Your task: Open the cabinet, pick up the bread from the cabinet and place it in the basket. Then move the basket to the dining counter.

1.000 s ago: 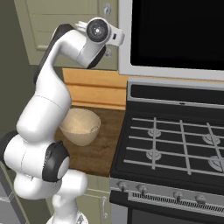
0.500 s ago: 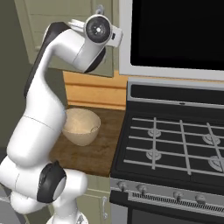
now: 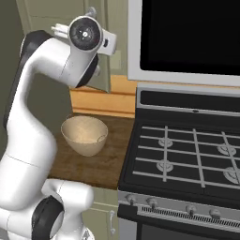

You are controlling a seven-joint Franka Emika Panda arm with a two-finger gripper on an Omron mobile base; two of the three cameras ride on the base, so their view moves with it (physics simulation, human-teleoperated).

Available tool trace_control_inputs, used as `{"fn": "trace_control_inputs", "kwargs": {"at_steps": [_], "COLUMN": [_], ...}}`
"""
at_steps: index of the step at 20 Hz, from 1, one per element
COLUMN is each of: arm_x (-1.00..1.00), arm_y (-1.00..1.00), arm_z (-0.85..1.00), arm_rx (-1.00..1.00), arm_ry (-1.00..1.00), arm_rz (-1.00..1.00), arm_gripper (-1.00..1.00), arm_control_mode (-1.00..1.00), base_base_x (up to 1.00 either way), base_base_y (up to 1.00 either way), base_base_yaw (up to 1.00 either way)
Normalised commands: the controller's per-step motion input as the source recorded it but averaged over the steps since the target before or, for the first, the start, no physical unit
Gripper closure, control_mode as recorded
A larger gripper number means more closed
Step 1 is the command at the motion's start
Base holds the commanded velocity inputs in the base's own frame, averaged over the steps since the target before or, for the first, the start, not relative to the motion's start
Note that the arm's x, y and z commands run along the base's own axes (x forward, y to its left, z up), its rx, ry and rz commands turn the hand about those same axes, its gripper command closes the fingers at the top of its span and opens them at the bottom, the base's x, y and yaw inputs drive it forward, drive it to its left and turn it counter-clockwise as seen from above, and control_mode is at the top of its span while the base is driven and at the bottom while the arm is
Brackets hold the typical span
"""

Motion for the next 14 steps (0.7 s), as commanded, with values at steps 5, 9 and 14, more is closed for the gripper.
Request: {"fn": "trace_control_inputs", "kwargs": {"at_steps": [5,9,14], "arm_x": [-1.0,-1.0,-1.0], "arm_y": [0.13,0.26,0.45], "arm_z": [0.28,0.25,0.2], "arm_rx": [0.0,0.0,0.0], "arm_ry": [0.0,0.0,0.03], "arm_rz": [0.0,0.0,0.0], "arm_gripper": [1.0,1.0,1.0], "arm_control_mode": [-1.0,-1.0,-1.0], "base_base_x": [0.0,0.0,0.0], "base_base_y": [0.0,0.0,0.0], "base_base_yaw": [0.0,0.0,0.0]}}
